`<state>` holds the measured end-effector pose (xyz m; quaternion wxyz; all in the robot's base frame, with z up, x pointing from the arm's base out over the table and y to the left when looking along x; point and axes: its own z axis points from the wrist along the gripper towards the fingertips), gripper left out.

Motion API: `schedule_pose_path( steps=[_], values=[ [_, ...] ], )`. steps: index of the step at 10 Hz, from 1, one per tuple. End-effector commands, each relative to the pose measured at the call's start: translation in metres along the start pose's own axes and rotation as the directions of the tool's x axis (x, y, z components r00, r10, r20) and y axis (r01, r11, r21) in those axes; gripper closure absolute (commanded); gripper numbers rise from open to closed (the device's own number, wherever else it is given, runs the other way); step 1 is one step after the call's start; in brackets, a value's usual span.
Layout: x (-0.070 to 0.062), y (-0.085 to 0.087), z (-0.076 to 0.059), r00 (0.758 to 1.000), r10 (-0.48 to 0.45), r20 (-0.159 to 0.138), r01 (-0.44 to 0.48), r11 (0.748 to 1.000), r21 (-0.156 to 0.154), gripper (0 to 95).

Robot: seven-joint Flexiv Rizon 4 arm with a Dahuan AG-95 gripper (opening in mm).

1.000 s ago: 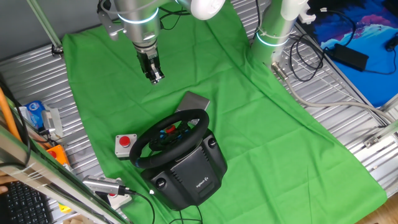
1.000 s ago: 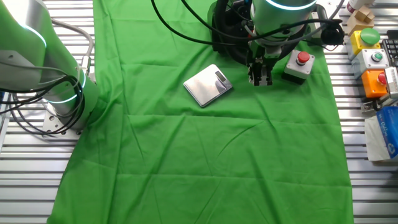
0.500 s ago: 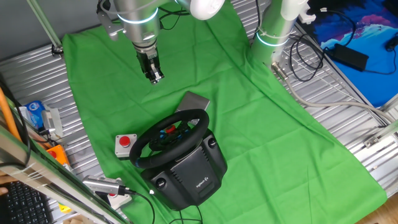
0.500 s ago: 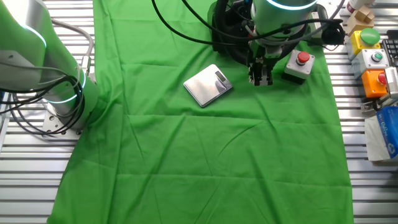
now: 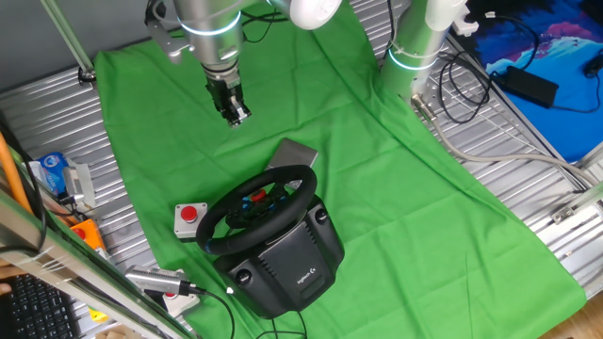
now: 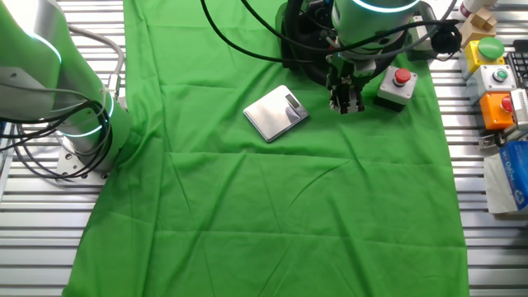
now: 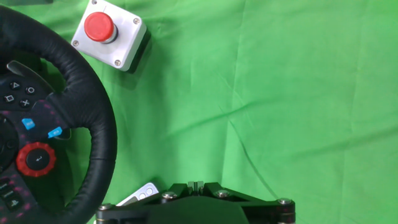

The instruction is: Rotate the steering wheel 90 degrees clockwise

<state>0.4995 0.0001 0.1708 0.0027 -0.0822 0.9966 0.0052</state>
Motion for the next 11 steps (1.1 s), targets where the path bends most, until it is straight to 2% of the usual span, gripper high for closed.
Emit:
schedule_pose_path(
  steps=[1,3,5,7,8,11],
  values=[
    [-0.0002,-0.0004,-0.0002,0.995,-0.103,0.000,0.103,0.995,-0.006,95.0],
    [-0.0002,-0.0004,-0.0002,0.987,-0.163,-0.002,0.163,0.986,-0.016,95.0],
    [-0.0002,-0.0004,-0.0002,0.968,-0.251,-0.011,0.251,0.967,-0.031,95.0],
    [-0.0002,-0.0004,-0.0002,0.949,-0.314,-0.017,0.312,0.948,-0.066,95.0],
    [-0.0002,-0.0004,-0.0002,0.939,-0.344,-0.014,0.341,0.935,-0.101,95.0],
    [-0.0002,-0.0004,-0.0002,0.920,-0.391,-0.024,0.385,0.914,-0.129,95.0]
  ],
)
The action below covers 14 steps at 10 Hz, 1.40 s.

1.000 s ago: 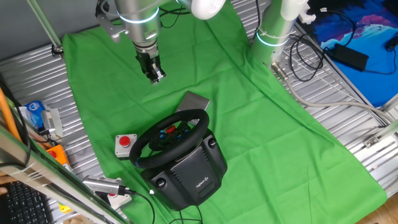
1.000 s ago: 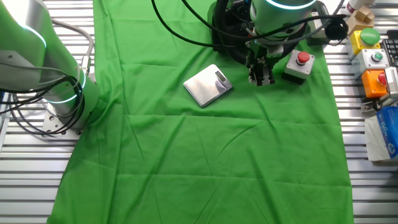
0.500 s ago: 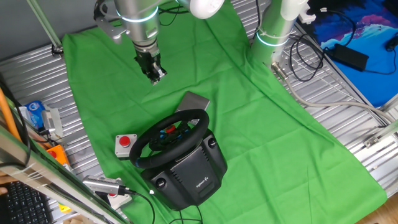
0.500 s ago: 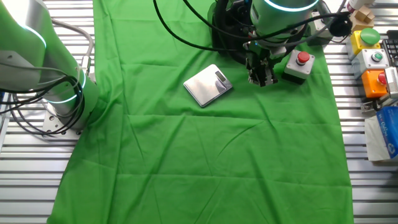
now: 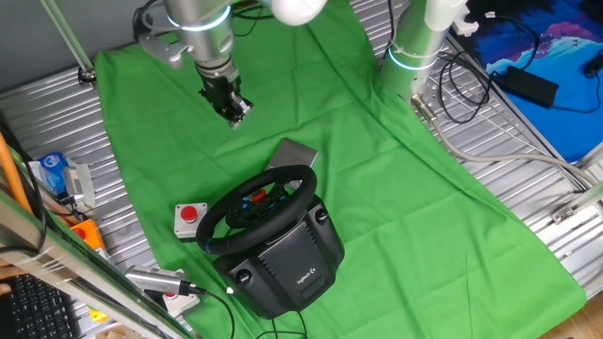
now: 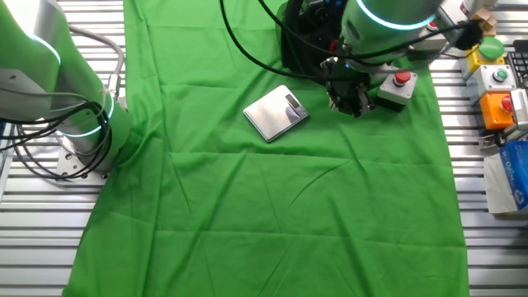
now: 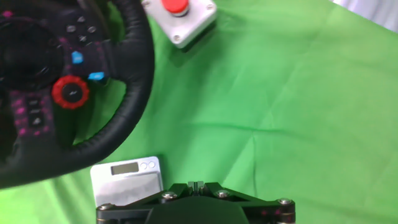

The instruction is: Rotate the steering wheel 90 degrees clockwise

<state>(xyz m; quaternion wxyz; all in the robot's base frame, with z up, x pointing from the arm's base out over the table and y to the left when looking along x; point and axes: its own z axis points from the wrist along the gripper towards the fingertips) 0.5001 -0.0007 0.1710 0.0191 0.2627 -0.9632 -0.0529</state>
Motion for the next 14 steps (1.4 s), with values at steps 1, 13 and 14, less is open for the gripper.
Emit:
schedule_pose_path(
  steps=[1,13,14],
  values=[
    [0.0002,0.0006,0.0000,0.999,-0.044,-0.016,0.044,0.998,-0.041,95.0],
    [0.0002,0.0006,0.0000,0.995,-0.095,-0.011,0.093,0.989,-0.118,95.0],
    [-0.0051,0.0038,0.0029,0.995,-0.101,0.011,0.102,0.984,-0.145,95.0]
  ],
)
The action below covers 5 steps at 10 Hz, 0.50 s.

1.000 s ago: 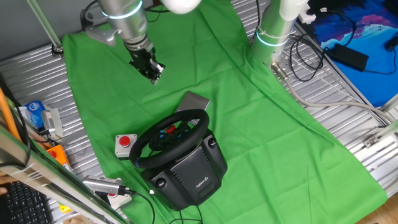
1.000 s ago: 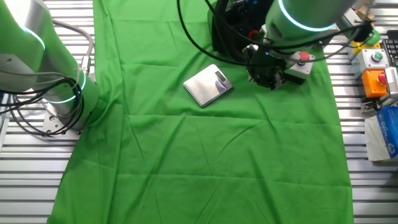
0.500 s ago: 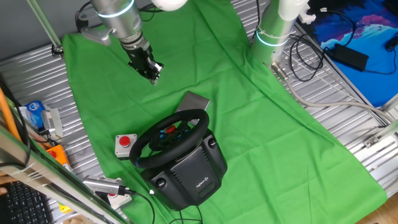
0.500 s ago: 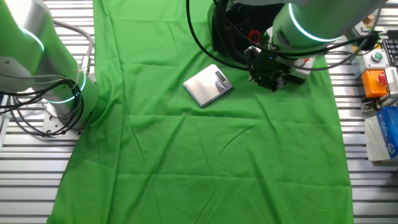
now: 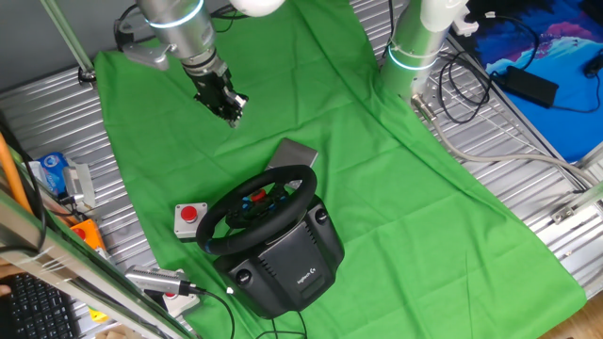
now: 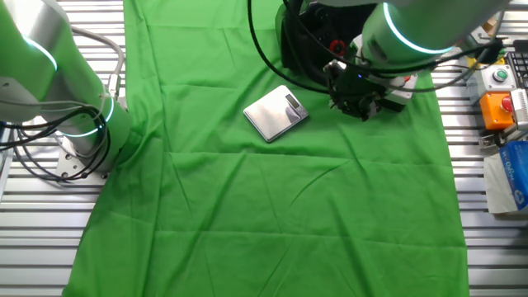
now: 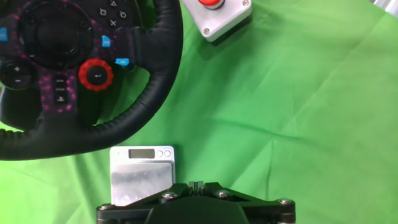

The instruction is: Rotate the steering wheel 90 degrees clockwise

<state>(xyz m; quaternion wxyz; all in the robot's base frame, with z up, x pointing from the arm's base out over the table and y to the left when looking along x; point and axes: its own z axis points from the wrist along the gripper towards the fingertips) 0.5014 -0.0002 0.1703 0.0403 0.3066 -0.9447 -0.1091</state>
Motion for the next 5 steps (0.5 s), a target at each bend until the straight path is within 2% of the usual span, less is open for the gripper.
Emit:
schedule_pose_path(
  steps=[1,2,3,5],
  values=[
    [-0.007,0.005,0.004,1.000,-0.002,0.029,0.003,0.999,-0.033,95.0],
    [-0.009,0.007,0.005,0.999,0.011,0.045,-0.008,0.999,-0.053,95.0],
    [-0.011,0.008,0.006,0.999,0.017,0.048,-0.014,0.998,-0.057,95.0],
    [-0.019,0.015,0.011,0.996,0.060,0.071,-0.054,0.995,-0.084,95.0]
  ],
)
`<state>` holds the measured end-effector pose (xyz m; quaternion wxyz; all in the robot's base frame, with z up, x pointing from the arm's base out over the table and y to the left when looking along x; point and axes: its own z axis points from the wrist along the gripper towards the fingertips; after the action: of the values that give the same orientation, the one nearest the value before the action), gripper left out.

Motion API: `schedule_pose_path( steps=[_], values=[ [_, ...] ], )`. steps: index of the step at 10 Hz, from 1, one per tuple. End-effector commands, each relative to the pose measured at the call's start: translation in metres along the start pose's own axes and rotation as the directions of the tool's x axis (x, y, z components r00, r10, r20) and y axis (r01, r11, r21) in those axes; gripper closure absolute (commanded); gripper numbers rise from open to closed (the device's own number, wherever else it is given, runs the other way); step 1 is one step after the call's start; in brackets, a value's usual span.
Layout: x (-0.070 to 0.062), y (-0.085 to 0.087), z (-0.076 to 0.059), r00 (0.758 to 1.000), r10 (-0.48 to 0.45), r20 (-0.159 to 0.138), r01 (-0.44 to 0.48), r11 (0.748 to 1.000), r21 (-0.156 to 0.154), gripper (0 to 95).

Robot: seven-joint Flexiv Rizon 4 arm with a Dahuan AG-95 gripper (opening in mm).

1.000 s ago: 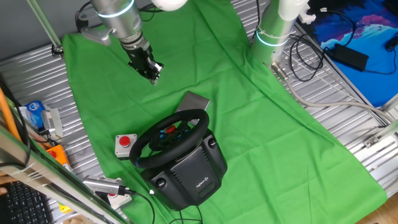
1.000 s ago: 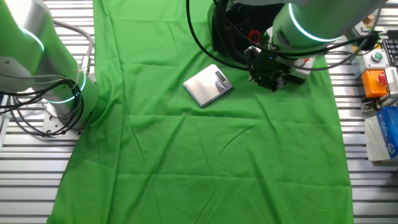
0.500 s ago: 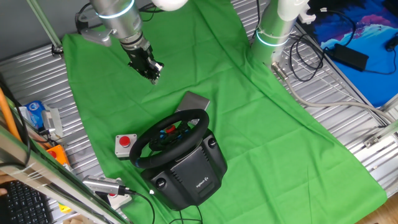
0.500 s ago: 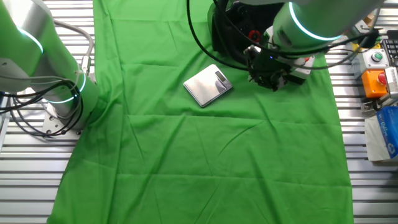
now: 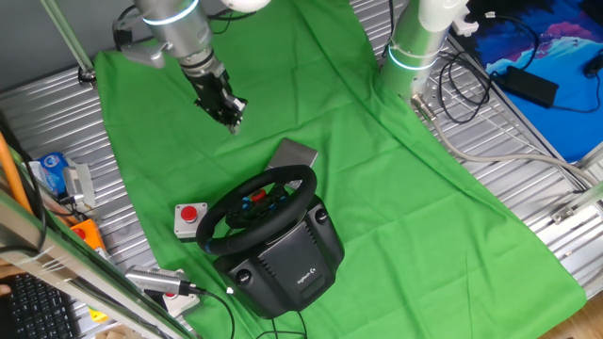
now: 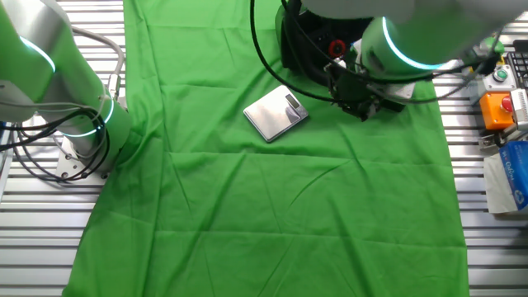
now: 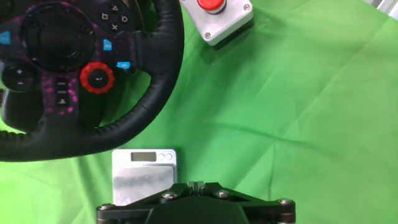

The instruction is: Rotate the steering wheel 90 degrees clockwise

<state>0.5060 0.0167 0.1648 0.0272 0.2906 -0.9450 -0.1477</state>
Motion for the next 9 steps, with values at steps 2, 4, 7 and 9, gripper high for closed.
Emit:
schedule_pose_path(
  steps=[2,4,7,9],
  values=[
    [-0.013,0.022,0.009,0.997,0.066,0.024,-0.066,0.998,-0.011,95.0],
    [-0.020,0.037,0.012,0.995,0.096,0.030,-0.096,0.995,-0.012,95.0],
    [-0.028,0.058,0.023,0.991,0.124,0.059,-0.121,0.991,-0.049,95.0],
    [-0.035,0.065,0.032,0.988,0.133,0.078,-0.128,0.990,-0.063,95.0]
  ],
)
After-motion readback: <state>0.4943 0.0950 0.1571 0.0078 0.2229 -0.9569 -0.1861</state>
